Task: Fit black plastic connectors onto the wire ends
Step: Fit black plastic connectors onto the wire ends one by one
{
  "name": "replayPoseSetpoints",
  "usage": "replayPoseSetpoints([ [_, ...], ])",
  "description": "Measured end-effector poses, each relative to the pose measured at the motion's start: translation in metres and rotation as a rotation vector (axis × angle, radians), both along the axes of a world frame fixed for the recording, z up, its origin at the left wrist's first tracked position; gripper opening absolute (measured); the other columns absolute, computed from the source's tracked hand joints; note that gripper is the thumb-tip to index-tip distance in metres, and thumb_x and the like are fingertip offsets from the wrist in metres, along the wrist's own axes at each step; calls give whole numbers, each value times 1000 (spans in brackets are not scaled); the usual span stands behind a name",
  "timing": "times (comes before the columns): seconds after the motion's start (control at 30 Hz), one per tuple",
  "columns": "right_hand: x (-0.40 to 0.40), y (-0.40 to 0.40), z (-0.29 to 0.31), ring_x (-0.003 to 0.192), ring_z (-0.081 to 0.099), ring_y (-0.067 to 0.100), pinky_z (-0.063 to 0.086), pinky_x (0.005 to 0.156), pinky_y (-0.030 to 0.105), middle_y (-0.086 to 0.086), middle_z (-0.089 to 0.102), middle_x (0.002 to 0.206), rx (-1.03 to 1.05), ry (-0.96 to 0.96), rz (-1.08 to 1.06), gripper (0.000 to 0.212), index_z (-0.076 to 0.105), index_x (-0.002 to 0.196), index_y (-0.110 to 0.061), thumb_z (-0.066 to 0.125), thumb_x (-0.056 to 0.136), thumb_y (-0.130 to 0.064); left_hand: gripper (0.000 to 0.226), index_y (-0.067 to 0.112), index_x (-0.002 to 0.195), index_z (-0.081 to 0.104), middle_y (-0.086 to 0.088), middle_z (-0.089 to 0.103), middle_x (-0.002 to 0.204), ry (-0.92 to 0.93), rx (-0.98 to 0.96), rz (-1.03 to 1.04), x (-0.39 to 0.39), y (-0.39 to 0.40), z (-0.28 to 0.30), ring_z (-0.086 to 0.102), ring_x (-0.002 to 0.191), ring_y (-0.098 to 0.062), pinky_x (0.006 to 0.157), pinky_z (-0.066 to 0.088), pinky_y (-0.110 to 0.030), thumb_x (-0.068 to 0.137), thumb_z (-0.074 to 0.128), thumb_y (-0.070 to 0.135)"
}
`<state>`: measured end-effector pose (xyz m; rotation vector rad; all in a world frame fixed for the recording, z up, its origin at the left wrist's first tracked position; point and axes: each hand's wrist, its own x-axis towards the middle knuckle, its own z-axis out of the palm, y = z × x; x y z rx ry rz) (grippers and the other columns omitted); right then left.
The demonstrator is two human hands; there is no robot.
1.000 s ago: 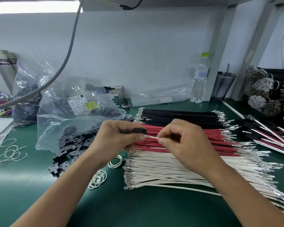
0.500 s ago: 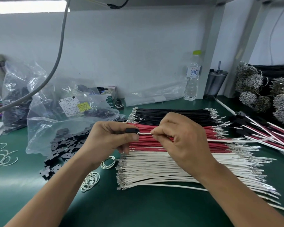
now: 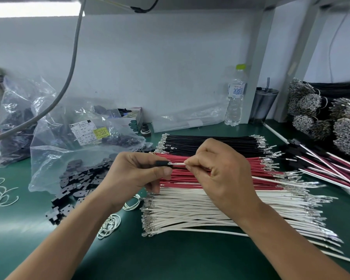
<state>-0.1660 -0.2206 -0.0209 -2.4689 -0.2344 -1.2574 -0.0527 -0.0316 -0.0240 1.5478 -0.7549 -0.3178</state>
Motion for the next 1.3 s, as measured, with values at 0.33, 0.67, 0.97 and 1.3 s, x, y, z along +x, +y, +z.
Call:
replayPoseSetpoints([
  [0.33, 6, 3, -6, 80, 63, 11, 45, 67, 15, -12, 61, 80, 393, 240, 226, 11, 79, 82, -20, 83, 79, -10, 26, 14, 89, 83, -8, 74, 68, -98, 139, -67, 5, 11, 5, 61, 48, -17, 48, 48, -23, 74, 87, 35],
  [0.67, 6, 9, -7, 76, 59, 10, 49, 67, 22, -8, 59, 82, 209, 191, 186, 5, 78, 87, -14, 79, 84, -10, 13, 28, 87, 84, -9, 70, 60, -200, 195, -42, -1, 6, 2, 61, 48, -15, 52, 52, -27, 75, 83, 34],
  [0.97, 7, 4, -7, 76, 59, 9, 50, 67, 33, -11, 59, 81, 184, 216, 150, 5, 75, 83, -19, 76, 88, -20, 16, 21, 86, 84, -12, 74, 66, -168, 162, -48, -1, 5, 5, 61, 49, -16, 51, 50, -24, 75, 83, 34],
  [1.3, 3, 10, 5, 76, 54, 6, 47, 63, 30, -12, 58, 82, 26, 88, 57, 12, 72, 83, -19, 70, 92, -27, 15, 20, 85, 83, -8, 73, 65, -179, 67, -52, -5, 5, 13, 61, 48, -17, 49, 49, -25, 74, 81, 30],
])
